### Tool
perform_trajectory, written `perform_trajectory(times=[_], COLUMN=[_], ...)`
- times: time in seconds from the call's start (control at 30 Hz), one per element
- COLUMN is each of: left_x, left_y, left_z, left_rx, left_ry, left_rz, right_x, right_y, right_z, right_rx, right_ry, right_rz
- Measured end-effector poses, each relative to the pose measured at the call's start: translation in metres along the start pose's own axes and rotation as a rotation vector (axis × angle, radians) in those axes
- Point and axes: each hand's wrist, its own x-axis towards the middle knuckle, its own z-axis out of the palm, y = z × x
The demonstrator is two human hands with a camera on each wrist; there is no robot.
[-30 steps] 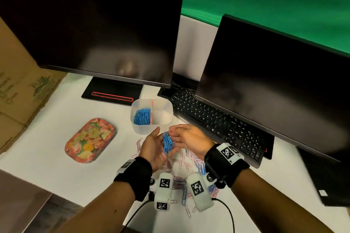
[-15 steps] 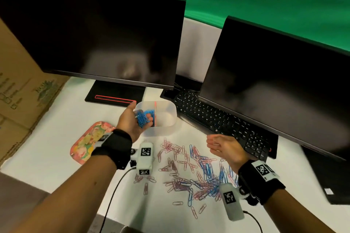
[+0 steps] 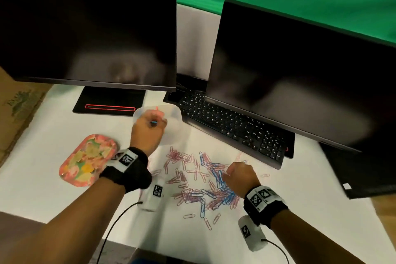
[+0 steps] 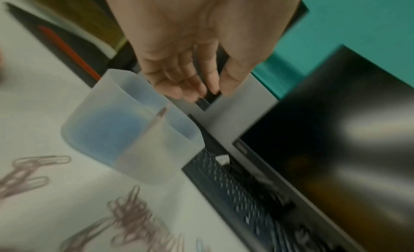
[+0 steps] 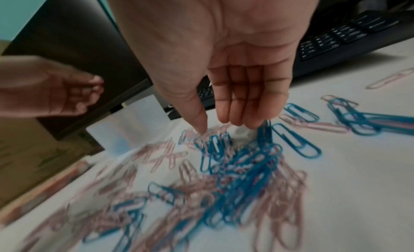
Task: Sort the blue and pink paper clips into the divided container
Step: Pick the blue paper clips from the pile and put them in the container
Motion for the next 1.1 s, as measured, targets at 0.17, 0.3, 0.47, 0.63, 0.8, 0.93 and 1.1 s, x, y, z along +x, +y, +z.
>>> perform_trajectory(times=[0.17, 0.3, 0.47, 0.63, 0.8, 0.93, 1.1], left_x=[-0.042, -0.057, -0.062, -0.062, -0.062, -0.064, -0.067], left_y=[-0.024, -0.043, -0.055, -0.058, -0.06, -0.059, -0.057], left_z=[0.025, 0.034, 0.033, 0.03, 0.035, 0.038, 0.041], left_rx=[0.242, 0.338, 0.367, 0.358, 0.328, 0.323, 0.315], left_ry=[-0.319, -0.393, -0.397, -0.379, -0.405, -0.436, -0.449], left_rz=[0.18, 0.124, 0.096, 0.1, 0.08, 0.074, 0.081], right_x=[-0.008, -0.01, -0.007, -0.005, 0.001, 0.008, 0.01], right_y=[0.003, -0.002, -0.008, -0.008, -0.009, -0.01, -0.003], right_z=[0.021, 0.029, 0.033, 0.034, 0.031, 0.028, 0.022], right_rx=[-0.086, -0.136, -0.048, -0.039, 0.0, 0.01, 0.134], right_ry=[0.013, 0.04, 0.043, 0.02, -0.032, -0.089, -0.08], right_rz=[0.02, -0.017, -0.048, -0.047, -0.016, 0.012, 0.018])
